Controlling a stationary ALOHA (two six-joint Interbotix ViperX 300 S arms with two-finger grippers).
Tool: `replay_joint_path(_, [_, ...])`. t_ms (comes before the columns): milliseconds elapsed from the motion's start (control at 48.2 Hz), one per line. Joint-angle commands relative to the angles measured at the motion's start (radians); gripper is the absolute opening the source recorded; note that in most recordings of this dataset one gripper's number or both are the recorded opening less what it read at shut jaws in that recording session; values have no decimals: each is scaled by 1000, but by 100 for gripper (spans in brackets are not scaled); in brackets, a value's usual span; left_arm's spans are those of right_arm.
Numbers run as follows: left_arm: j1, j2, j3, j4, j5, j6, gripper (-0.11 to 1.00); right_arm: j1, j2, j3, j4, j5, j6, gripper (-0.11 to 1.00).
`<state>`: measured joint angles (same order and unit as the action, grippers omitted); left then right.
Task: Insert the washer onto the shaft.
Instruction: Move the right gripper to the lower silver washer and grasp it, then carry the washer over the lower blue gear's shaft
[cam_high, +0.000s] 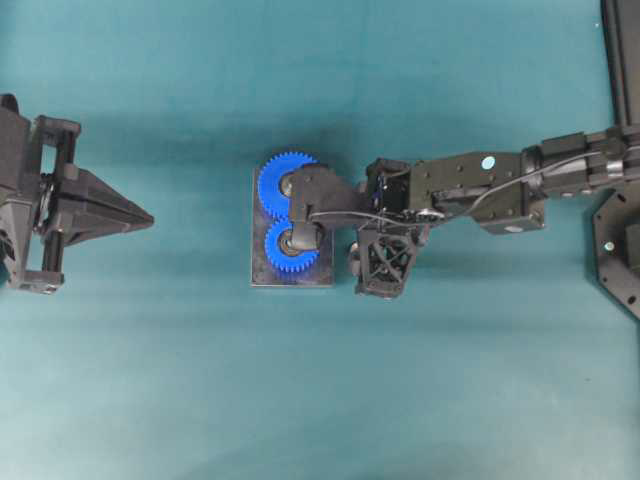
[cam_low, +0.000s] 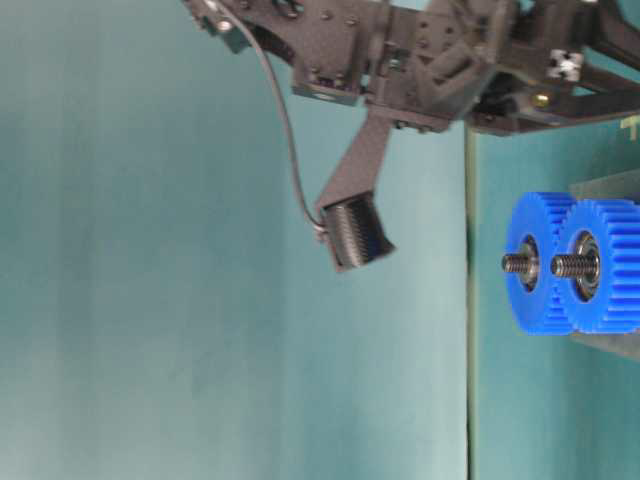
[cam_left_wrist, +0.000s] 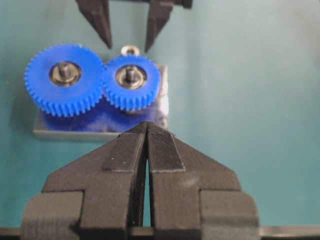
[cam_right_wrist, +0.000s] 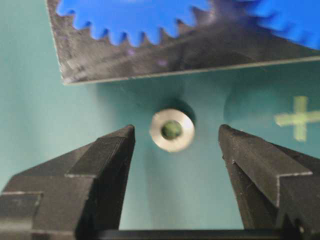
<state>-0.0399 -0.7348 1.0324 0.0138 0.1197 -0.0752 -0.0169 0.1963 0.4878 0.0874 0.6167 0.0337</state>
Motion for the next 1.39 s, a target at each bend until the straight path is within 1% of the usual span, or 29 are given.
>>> replay_joint_path(0, [-2, 0, -15, 2, -8, 0, 0, 5, -15, -3, -2, -6, 8, 71])
replay_joint_path(394, [-2, 0, -15, 3, -8, 0, 0, 12, 28, -6, -2, -8, 8, 70])
replay_joint_path(602, [-2, 2, -17, 2, -8, 0, 0, 20, 37, -8, -2, -5, 9, 68])
replay_joint_path(706, [-2, 2, -15, 3, -8, 0, 0, 25, 37, -5, -2, -3, 8, 61])
replay_joint_path(830, [-2, 0, -15, 3, -8, 0, 0, 32, 37, -8, -2, -6, 8, 41])
replay_joint_path(892, [-2, 2, -15, 3, -8, 0, 0, 35, 34, -9, -2, -3, 6, 37])
replay_joint_path(976, [-2, 0, -15, 3, -8, -2, 0, 38, 23, -9, -2, 2, 8, 34])
replay_joint_path(1079, [-2, 0, -14, 3, -8, -3, 0, 38, 2, -12, -2, 17, 8, 34])
replay_joint_path(1266, [-2, 0, -15, 3, -8, -3, 0, 38, -72, -51, -8, 109, 6, 34])
replay_joint_path(1370, [-2, 2, -14, 3, -8, -3, 0, 38, -95, -95, -25, 166, 6, 34])
